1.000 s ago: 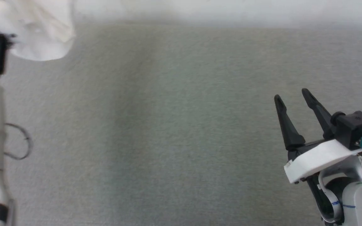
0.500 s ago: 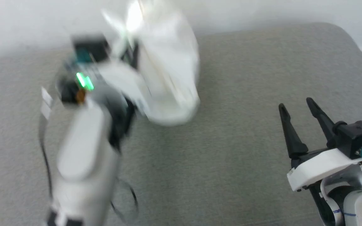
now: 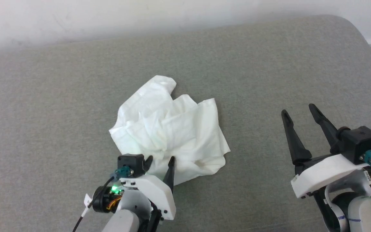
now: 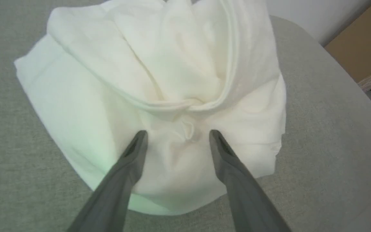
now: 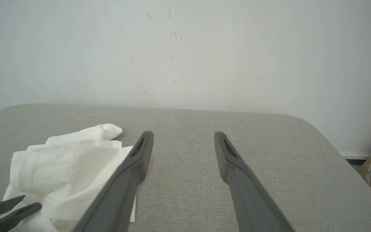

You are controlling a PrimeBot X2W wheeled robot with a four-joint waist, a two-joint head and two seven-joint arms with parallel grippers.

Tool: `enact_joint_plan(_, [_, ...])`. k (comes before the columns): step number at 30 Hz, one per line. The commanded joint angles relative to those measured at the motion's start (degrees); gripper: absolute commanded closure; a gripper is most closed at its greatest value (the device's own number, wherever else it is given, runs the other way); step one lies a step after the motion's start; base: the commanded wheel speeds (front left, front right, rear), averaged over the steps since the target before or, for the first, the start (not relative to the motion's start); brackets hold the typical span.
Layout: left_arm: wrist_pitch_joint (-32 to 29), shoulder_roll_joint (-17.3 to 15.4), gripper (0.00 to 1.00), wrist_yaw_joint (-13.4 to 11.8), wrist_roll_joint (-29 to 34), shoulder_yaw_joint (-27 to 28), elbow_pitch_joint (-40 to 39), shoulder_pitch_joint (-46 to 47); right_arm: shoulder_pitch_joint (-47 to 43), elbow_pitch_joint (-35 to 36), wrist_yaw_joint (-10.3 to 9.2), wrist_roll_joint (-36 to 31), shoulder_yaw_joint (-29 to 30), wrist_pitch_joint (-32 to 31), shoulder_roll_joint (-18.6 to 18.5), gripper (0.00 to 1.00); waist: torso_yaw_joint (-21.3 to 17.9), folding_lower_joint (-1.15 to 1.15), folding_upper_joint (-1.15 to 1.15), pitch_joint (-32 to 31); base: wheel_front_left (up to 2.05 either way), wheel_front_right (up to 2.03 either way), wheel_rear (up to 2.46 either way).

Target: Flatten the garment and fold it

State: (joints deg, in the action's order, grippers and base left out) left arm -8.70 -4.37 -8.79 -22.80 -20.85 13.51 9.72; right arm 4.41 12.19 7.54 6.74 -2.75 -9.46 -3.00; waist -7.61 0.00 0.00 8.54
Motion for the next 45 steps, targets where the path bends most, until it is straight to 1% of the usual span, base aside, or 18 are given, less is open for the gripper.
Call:
enact_joint_plan(1, [1.6,-1.3,0.00,0.4,1.5,-0.9,-1.6,-0.6,-0.6,-0.3,-0.05,0.4,0.1,0.2,0.1,0.00,1.3,0.00,0.00,-1.0,0.00,0.00,0.00])
enact_joint_plan(3, [3.2,-1.9,0.00,0.9,2.4,-1.4,-3.8,-0.7,-0.9,-0.6,-0.05,0.5,0.1,0.0,0.1,0.00,2.0,0.00,0.00,-1.7,0.00,0.00,0.00])
enact_joint_plan(5, [4.8,-2.4,0.00,0.8,3.0,-1.3,-6.1,-0.8,-1.3,-0.8,-0.05,0.6,0.0,-0.3,0.1,0.00,2.7,0.00,0.00,-2.6,0.00,0.00,0.00])
enact_joint_plan(13, [8.5,-4.8,0.00,-2.4,5.8,1.1,-15.0,-1.1,-2.9,-1.2,-0.05,0.8,0.5,-1.0,0.1,0.00,4.7,0.00,0.00,-5.3,0.00,0.00,0.00])
enact_joint_plan(22, [8.7,-11.0,0.00,-6.6,6.8,7.7,-21.6,-6.9,-4.4,-1.6,-0.05,0.9,0.2,-1.5,0.1,0.00,4.6,0.00,0.00,-6.8,0.00,0.00,0.00])
enact_joint_plan(28, [8.4,-14.3,0.00,-7.5,6.3,11.1,-23.3,-11.5,-4.9,-3.1,-0.05,0.9,0.5,-2.6,0.1,0.00,4.7,0.00,0.00,-7.4,0.00,0.00,0.00])
enact_joint_plan(32, [8.3,-15.4,0.00,-7.5,6.0,11.9,-24.1,-13.0,-4.4,-5.1,-0.05,1.5,0.6,-3.7,0.1,0.00,5.2,0.00,0.00,-7.9,0.00,0.00,0.00])
enact_joint_plan(36, [8.1,-16.3,0.00,-7.4,5.7,12.5,-25.0,-14.3,-2.3,-8.7,-0.05,2.6,-1.1,-6.7,0.1,0.00,6.4,0.00,0.00,-7.7,0.00,0.00,0.00])
enact_joint_plan(39, [8.3,-16.2,0.00,-7.4,5.4,12.4,-25.3,-14.5,0.8,-12.4,-0.05,3.9,-3.4,-9.8,0.1,0.00,7.4,0.00,0.00,-7.4,0.00,0.00,0.00])
enact_joint_plan(45, [9.0,-15.3,0.00,-7.4,5.1,11.7,-25.3,-13.4,10.4,-20.0,-0.05,10.0,-12.0,-17.7,-0.4,0.00,9.3,0.00,0.00,-6.6,0.00,0.00,0.00])
